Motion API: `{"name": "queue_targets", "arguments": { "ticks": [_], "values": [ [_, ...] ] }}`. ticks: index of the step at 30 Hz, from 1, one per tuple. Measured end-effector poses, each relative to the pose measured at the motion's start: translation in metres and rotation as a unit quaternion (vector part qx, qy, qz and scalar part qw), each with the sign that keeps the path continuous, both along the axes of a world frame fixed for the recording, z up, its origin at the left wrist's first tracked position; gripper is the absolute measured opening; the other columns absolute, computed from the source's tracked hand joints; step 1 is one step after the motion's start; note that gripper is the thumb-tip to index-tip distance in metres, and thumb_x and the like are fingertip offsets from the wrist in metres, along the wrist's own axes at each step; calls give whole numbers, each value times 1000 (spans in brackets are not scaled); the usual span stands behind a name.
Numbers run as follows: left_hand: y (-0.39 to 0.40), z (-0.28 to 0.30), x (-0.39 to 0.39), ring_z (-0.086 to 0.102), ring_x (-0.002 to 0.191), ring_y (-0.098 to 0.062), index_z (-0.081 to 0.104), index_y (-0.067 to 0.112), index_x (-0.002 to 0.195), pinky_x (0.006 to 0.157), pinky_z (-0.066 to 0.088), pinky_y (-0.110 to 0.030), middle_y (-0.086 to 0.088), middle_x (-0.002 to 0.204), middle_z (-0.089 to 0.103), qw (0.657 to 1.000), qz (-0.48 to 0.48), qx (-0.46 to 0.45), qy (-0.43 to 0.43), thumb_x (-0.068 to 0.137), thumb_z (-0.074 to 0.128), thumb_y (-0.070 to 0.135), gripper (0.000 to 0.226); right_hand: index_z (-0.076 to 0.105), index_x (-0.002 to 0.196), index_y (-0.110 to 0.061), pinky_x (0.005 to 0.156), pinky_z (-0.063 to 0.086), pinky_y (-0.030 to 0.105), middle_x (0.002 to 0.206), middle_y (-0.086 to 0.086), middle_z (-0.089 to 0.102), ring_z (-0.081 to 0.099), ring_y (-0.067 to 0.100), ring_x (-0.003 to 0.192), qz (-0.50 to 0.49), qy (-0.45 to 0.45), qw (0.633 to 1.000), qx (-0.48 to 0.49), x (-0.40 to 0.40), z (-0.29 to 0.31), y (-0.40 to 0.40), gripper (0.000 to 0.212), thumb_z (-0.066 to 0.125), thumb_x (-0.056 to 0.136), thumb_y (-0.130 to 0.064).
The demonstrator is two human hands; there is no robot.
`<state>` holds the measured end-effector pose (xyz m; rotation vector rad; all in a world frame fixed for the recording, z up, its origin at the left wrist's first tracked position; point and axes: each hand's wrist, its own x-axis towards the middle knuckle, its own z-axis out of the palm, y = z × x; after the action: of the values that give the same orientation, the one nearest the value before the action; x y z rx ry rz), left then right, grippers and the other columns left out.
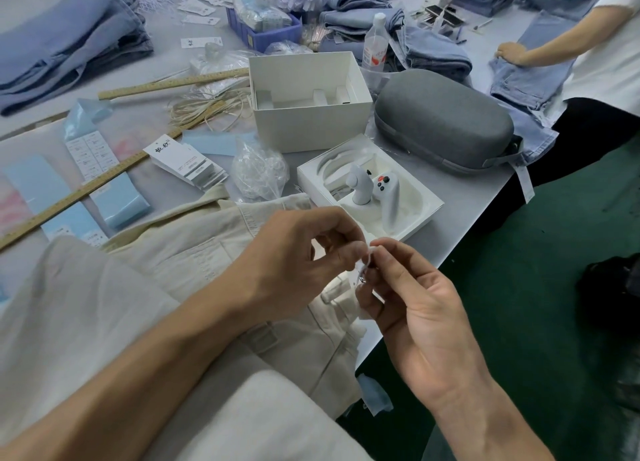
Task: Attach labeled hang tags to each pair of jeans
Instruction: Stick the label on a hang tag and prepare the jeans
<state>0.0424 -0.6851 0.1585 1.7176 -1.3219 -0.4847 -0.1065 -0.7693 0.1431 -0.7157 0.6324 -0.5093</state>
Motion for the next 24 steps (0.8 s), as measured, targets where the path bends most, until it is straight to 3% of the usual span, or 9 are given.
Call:
{"name": "queue_targets", "arguments": {
  "ticks": [11,20,24],
  "values": [
    [1,0,1,70,72,-11,70,24,87,61,48,-22,11,72,71,1000,-10,1,14,92,66,25,6,79,89,-17,63,58,24,83,6,70,65,9,67,1,9,1000,-13,-1,2,3,20,78,69,-21],
    [2,-2,2,69,70,-7,73,24,88,61,42,-12,17,73,71,1000,-6,-3,0,92,74,23,5,79,89,-18,69,57,23,84,8,72,66,13,74,-19,60,987,-144,-3,1,5,18,76,73,-26],
    [2,-1,2,69,75,-10,72,26,87,61,43,-15,17,76,72,1000,-6,-7,3,91,77,23,6,79,88,-17,67,57,23,81,7,72,66,12,72,-20,53,988,-140,-3,1,5,20,77,71,-27]
  ]
}}
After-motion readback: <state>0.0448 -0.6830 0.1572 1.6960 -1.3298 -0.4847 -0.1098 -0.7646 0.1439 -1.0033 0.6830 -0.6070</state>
